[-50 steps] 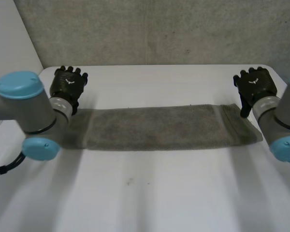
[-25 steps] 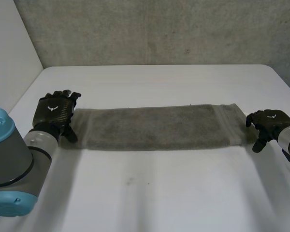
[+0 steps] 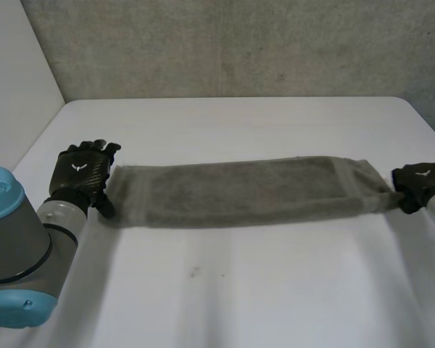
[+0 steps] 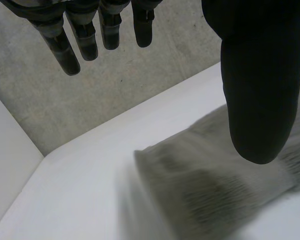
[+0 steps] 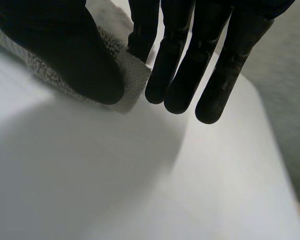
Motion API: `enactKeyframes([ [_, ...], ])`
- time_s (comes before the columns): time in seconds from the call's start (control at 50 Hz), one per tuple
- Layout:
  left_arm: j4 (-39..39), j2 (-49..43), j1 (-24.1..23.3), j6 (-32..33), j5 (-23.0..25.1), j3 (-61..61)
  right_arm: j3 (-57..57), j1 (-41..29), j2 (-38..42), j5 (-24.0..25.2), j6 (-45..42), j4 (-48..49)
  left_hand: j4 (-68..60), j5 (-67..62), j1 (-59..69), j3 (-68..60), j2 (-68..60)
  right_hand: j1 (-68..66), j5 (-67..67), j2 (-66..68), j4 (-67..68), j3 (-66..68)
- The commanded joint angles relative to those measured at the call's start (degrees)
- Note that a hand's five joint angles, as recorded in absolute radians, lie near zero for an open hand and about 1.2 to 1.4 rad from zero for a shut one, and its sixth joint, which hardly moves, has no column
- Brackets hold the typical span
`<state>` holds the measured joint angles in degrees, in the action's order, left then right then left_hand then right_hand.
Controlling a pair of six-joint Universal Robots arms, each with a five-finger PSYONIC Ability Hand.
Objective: Fold the towel.
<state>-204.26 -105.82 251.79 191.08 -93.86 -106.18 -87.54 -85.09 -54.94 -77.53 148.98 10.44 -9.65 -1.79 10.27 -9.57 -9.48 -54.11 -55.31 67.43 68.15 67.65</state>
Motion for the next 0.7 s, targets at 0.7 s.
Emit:
enactKeyframes([
  [0.7,-0.35,0.27,0.10,-0.01,0.00,-0.25,14.76,-49.74,3.79,2.56,-4.84,11.97,-0.35,1.79,-0.27,-0.43,-0.52,-25.89,-14.69,12.57,11.85,12.35],
])
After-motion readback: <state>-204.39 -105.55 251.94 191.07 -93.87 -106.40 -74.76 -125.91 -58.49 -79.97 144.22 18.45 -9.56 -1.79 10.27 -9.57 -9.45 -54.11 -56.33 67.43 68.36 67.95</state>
